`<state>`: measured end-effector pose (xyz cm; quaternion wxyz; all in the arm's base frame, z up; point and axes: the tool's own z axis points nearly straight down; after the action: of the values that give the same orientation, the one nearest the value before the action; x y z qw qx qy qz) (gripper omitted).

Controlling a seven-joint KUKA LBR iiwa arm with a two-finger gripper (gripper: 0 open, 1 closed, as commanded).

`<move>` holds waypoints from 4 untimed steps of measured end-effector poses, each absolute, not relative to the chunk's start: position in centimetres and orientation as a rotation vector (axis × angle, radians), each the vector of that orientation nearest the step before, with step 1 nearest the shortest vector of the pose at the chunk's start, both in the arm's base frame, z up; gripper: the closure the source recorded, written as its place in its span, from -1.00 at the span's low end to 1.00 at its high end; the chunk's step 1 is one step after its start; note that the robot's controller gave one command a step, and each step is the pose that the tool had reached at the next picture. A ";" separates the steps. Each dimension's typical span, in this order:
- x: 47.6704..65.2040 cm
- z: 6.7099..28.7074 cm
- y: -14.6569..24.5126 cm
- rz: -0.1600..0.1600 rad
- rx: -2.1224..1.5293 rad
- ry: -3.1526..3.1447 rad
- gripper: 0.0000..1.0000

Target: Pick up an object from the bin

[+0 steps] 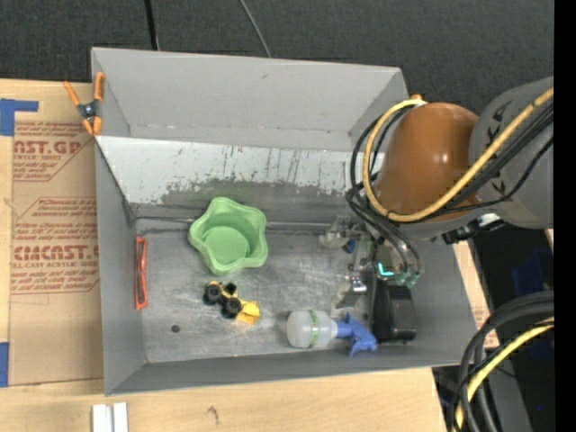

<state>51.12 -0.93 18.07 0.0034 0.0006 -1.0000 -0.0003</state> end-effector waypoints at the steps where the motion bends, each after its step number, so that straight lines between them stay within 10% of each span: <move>1: 51.3 18.4 -0.9 -0.001 0.002 -3.142 -1.00; 3: 49.4 11.4 -0.8 -0.006 0.075 -3.137 -1.00; 4: 48.1 10.9 -3.2 0.001 0.330 -3.125 1.00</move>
Offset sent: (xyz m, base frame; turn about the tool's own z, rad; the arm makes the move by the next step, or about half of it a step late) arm -0.0144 0.0360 -0.0667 0.0536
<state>48.07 -3.25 10.91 -0.0005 0.1052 -0.9945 0.0002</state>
